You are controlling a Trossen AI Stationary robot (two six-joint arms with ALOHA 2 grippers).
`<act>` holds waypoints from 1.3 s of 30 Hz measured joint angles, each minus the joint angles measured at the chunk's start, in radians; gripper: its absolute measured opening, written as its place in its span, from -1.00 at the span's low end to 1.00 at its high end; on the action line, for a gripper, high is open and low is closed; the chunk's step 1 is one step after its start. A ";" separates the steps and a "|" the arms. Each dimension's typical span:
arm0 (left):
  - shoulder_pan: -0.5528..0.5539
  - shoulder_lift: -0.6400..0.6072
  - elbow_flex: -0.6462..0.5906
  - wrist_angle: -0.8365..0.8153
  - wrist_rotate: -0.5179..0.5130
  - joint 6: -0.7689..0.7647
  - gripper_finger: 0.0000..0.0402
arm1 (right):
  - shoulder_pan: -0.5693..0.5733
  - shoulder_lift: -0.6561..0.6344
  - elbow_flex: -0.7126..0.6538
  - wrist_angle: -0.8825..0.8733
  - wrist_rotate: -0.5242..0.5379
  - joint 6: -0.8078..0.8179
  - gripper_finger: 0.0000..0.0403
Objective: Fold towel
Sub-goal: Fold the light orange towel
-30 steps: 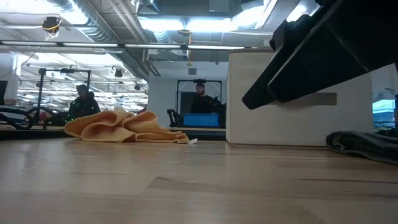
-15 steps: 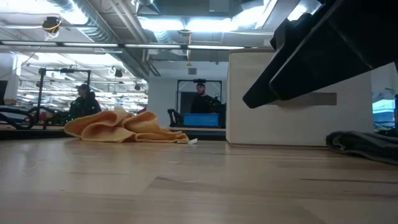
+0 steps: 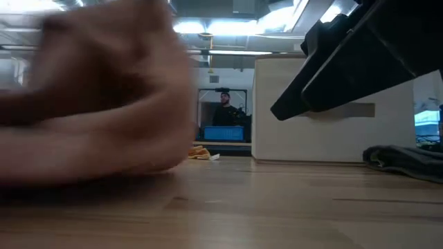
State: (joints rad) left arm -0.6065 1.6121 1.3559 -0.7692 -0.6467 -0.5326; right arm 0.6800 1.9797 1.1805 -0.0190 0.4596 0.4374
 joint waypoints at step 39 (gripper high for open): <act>-0.140 -0.015 0.314 -0.311 -0.337 0.008 -0.99 | 0.000 -0.009 0.001 -0.047 -0.038 0.030 0.24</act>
State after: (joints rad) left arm -0.7463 1.5967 1.6698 -1.0799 -0.9838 -0.5250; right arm 0.6804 1.9709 1.1816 -0.0662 0.4212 0.4675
